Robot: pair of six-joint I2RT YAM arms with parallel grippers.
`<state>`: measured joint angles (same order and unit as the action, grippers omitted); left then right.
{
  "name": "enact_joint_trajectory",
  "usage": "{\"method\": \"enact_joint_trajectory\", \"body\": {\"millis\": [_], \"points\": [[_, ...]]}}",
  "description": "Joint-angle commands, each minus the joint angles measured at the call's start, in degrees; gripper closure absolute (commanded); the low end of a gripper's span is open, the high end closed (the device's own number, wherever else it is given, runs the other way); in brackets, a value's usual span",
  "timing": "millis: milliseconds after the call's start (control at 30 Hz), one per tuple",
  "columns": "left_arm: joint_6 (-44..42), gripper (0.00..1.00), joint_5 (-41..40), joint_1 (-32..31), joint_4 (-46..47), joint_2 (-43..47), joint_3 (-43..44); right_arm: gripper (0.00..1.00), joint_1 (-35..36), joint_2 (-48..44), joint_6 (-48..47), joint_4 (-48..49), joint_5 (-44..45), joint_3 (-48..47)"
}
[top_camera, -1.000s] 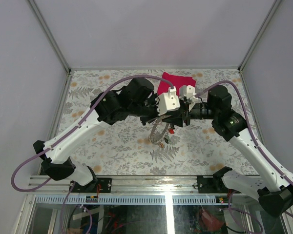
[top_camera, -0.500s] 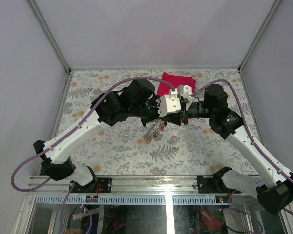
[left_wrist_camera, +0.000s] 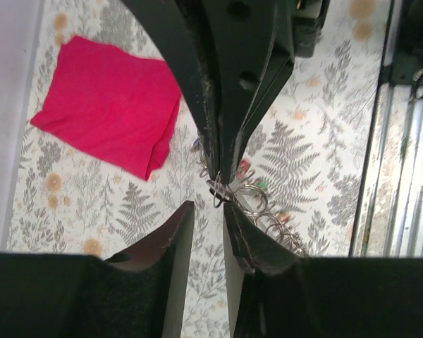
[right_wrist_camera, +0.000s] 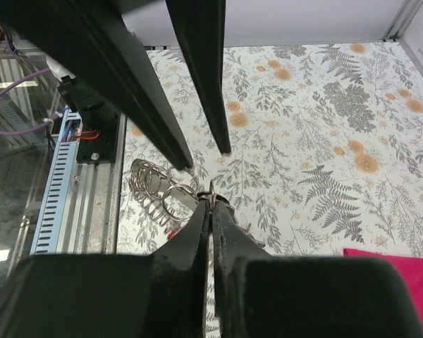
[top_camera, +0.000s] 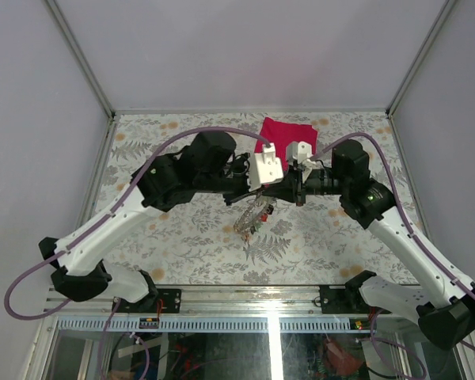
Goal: Put the keys on the keyring
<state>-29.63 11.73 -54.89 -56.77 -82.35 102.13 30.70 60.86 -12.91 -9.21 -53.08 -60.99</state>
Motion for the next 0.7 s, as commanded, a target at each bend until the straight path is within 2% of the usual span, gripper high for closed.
{"method": "enact_joint_trajectory", "body": {"millis": [0,233,500,667], "points": [[2.64,0.73,7.36,3.23,10.43,5.43,-2.1,1.0,0.15,-4.73,-0.08,3.9,-0.08,-0.5],[5.26,0.67,20.26,10.56,16.16,6.84,-6.13,1.0,0.08,-8.18,3.06,8.15,-0.74,-0.53],[7.61,0.65,30.72,12.95,20.65,7.78,-9.45,1.0,0.06,-9.27,4.23,8.97,-0.57,-1.81],[8.09,0.65,33.57,13.65,21.44,8.17,-10.33,1.0,0.14,-9.35,4.19,8.83,-0.37,-2.07]]}}
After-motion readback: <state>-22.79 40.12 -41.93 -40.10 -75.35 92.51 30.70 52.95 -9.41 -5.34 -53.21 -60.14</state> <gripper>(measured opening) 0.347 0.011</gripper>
